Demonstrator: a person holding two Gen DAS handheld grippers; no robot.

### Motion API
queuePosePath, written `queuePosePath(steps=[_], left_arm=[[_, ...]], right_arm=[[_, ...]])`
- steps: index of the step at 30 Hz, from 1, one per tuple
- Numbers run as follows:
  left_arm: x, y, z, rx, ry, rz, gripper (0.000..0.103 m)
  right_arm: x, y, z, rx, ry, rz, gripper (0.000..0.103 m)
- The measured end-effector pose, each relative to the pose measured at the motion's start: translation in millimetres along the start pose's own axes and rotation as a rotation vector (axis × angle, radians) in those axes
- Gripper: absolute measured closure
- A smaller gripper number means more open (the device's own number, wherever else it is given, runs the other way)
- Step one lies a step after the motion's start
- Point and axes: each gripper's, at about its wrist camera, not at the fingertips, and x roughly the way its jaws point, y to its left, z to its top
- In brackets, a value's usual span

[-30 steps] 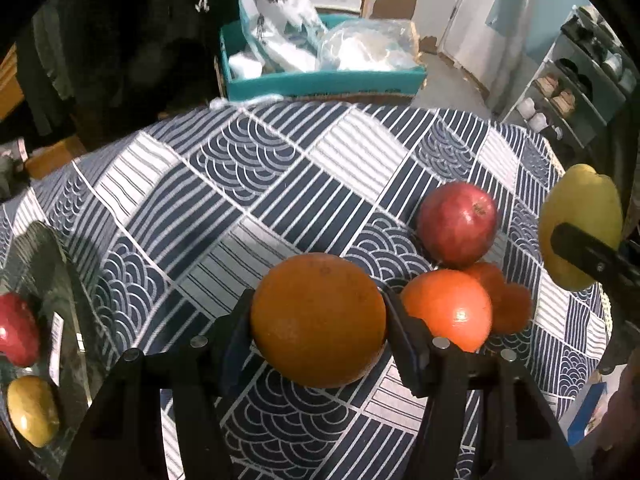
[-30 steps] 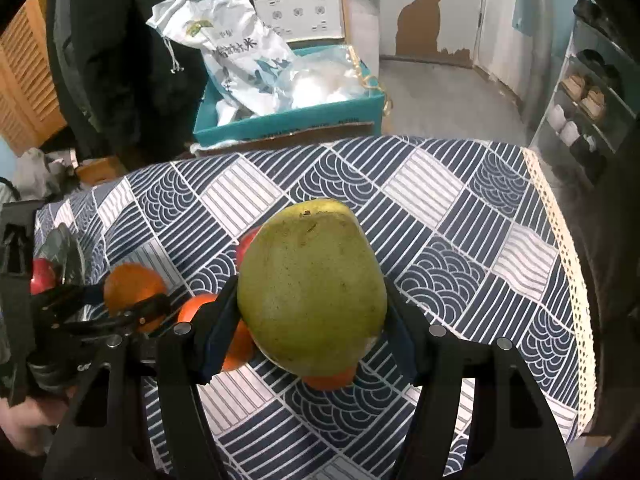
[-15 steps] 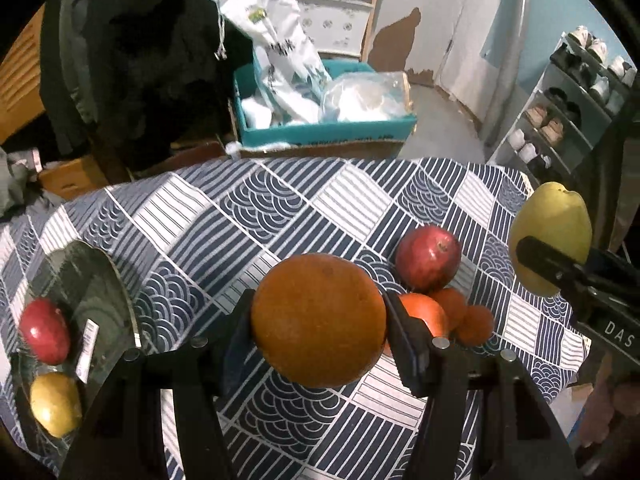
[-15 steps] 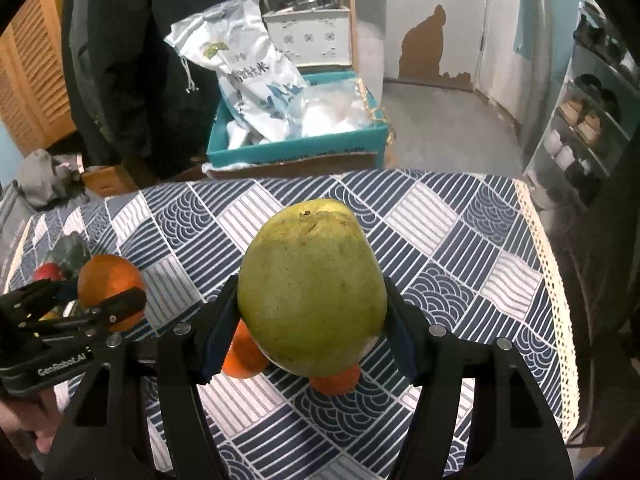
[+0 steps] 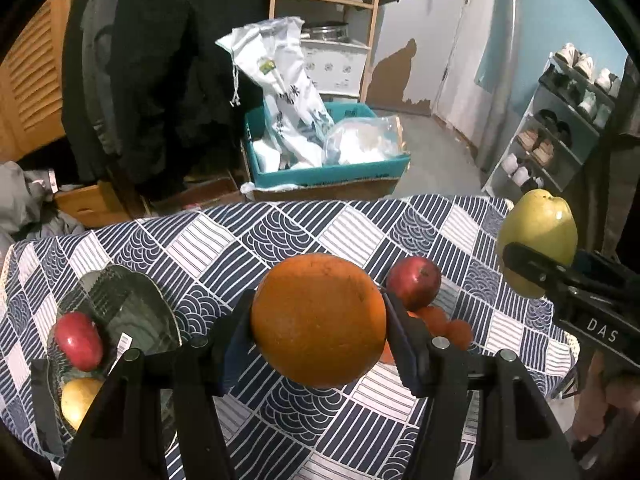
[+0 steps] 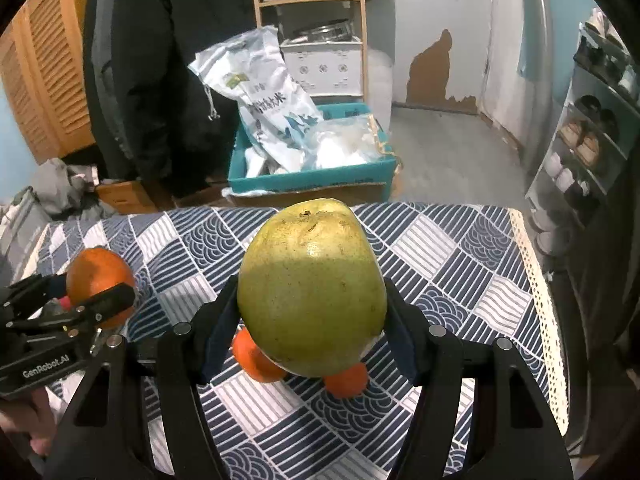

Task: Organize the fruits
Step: 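Carry the green pear and large orange with both grippers toward the glass bowl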

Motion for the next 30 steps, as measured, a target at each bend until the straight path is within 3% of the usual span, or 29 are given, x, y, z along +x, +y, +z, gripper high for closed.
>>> queuePosePath(steps=[15,30], left_arm=[[-46,8,3,-0.016,-0.082,0.001,0.040],[-77,38,0,-0.053,-0.137,0.032,0.040]], right_arm=[[-36,25,7,-0.046,-0.070,0.046,0.036],[-48,56,14,-0.082,-0.099,0.100,0.036]])
